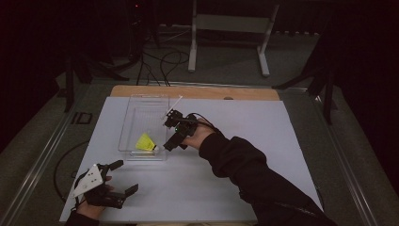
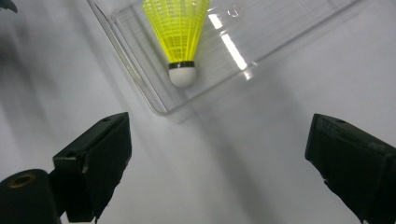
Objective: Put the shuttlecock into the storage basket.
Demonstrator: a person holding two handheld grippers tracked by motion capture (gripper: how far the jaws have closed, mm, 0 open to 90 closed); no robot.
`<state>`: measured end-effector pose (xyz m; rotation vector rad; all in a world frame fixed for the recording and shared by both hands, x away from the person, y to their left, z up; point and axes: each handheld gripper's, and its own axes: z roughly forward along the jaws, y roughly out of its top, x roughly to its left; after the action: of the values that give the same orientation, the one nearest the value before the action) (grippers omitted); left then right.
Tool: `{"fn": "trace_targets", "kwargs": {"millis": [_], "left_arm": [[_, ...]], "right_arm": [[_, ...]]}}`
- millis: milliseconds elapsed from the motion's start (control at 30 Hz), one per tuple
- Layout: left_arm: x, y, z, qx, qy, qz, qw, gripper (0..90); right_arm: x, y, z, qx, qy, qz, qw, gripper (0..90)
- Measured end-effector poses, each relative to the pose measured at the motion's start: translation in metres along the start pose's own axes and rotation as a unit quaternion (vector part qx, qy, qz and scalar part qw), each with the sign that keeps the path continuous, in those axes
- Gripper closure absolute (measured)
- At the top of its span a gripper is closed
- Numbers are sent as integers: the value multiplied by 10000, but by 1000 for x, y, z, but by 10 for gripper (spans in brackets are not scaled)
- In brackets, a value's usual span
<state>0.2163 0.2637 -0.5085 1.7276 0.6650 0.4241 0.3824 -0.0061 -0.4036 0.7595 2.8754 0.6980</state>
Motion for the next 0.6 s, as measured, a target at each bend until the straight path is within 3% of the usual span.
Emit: {"fn": "trace_targets", "kwargs": {"millis": [300,600], "left_arm": [[0,0,0,-9,3,-10,10000,0],[0,0,0,6,0,2,10000,0]], "right_arm": [[-12,-26,-9,-331,-62,54,9994,73],[-21,-58,-6,-479,-6,109,9988,73]]}}
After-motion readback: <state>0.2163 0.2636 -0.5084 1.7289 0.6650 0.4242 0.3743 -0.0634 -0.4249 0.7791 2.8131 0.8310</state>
